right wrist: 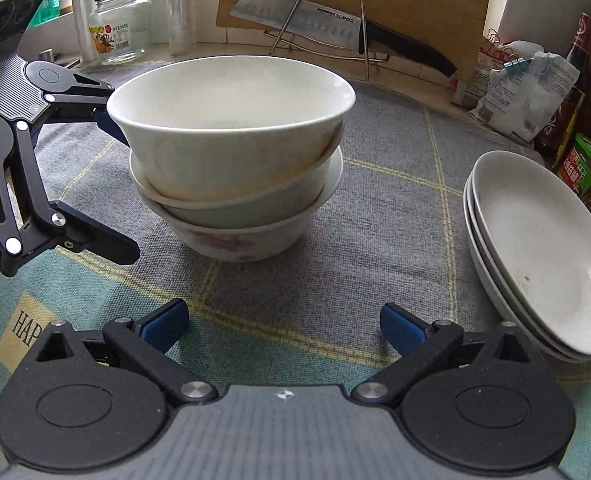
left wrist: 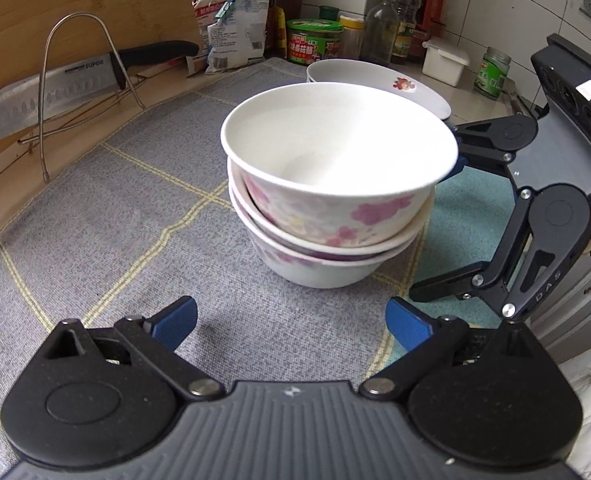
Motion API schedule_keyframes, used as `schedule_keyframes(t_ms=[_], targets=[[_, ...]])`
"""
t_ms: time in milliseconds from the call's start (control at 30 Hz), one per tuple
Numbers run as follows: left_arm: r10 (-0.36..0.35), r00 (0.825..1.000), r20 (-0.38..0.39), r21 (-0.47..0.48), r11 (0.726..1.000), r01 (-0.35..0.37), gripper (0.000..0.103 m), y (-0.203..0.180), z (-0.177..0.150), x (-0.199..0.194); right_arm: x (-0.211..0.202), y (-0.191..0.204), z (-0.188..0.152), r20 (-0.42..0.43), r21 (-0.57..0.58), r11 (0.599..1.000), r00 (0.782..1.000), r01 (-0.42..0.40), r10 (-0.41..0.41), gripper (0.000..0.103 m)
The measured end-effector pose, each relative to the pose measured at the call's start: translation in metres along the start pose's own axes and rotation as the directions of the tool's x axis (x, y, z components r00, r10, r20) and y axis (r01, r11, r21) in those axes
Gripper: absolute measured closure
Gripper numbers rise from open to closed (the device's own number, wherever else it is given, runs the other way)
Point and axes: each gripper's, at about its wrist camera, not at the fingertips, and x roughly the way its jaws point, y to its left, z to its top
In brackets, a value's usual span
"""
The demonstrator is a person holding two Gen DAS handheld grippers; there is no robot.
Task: Organize plates and bowls
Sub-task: 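Close the right tool on the rim of the three-bowl stack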
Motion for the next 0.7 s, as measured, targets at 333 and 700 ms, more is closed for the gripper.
schedule_keyframes(t_ms=[333,700], targets=[[0.061,0.998,-0.025,0.042,0.997,-0.06,0.003,-0.008,0.004,0.013,0.0,-0.003,-0.002,0.049,-0.07,0.996,0.997,-0.063,0.066,0.0],[-0.049,0.999,0.003,0.202,0.978,0.047,0.001,-0.002,0.014,0.027,0.001,-0.004,0.001,0.037,-0.086,0.994,0.997,-0.07,0.074,0.0]])
